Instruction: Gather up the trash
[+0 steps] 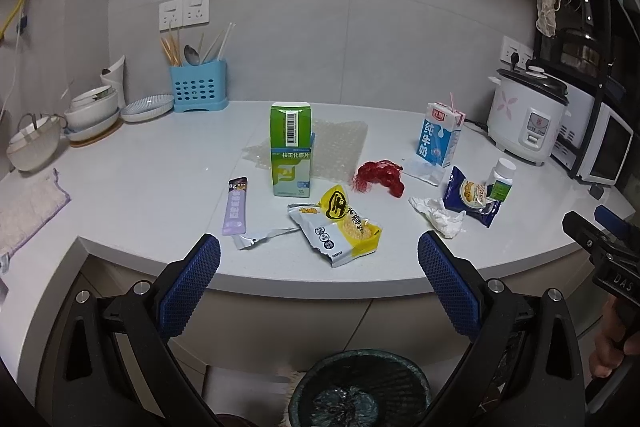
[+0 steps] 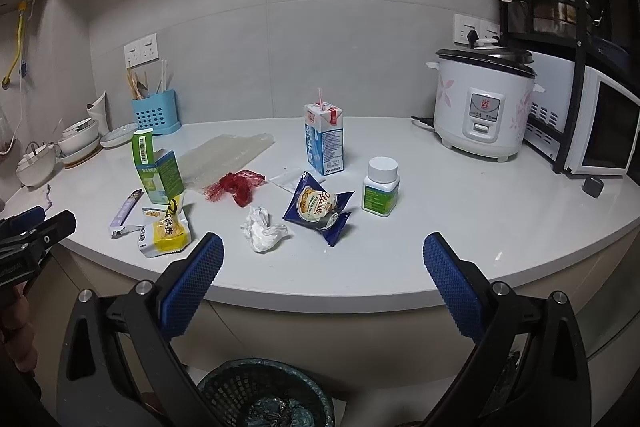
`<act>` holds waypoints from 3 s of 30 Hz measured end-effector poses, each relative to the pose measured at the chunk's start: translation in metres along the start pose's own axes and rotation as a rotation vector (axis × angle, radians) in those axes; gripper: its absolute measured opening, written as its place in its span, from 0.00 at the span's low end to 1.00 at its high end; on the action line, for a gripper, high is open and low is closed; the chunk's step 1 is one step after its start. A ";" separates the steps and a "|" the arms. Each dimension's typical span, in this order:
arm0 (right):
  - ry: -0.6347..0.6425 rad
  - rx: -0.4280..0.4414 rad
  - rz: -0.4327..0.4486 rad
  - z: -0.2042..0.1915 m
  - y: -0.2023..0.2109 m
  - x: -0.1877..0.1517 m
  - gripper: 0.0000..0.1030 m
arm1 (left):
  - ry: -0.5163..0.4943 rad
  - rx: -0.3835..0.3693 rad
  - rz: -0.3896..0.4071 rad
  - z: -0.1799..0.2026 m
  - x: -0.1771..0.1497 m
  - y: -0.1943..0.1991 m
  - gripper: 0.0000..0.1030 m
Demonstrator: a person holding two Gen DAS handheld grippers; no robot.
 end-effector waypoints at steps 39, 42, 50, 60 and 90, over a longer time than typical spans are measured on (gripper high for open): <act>0.013 -0.005 0.014 -0.002 -0.002 0.024 0.93 | 0.005 -0.032 -0.029 0.009 0.007 -0.003 0.94; 0.011 -0.005 0.010 -0.001 -0.003 0.022 0.93 | 0.002 -0.029 -0.035 0.009 0.004 -0.004 0.94; 0.007 -0.001 0.008 0.000 -0.003 0.020 0.93 | 0.005 -0.024 -0.045 0.006 0.000 -0.007 0.94; 0.004 0.002 -0.012 -0.006 -0.017 0.015 0.93 | 0.012 -0.040 -0.055 0.003 -0.001 -0.018 0.94; -0.025 -0.038 -0.144 0.061 -0.168 0.030 0.89 | 0.083 0.045 -0.171 -0.044 0.039 -0.167 0.94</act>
Point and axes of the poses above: each gripper's, at about its wrist camera, not at the fingertips, and y roughly against the way its jaws point, z to its right, x to its top, the point moved 10 cm from there along -y, roughly the way its jaws point, and after that the axes turned 3 degrees about -x, right-handed, at the moved point
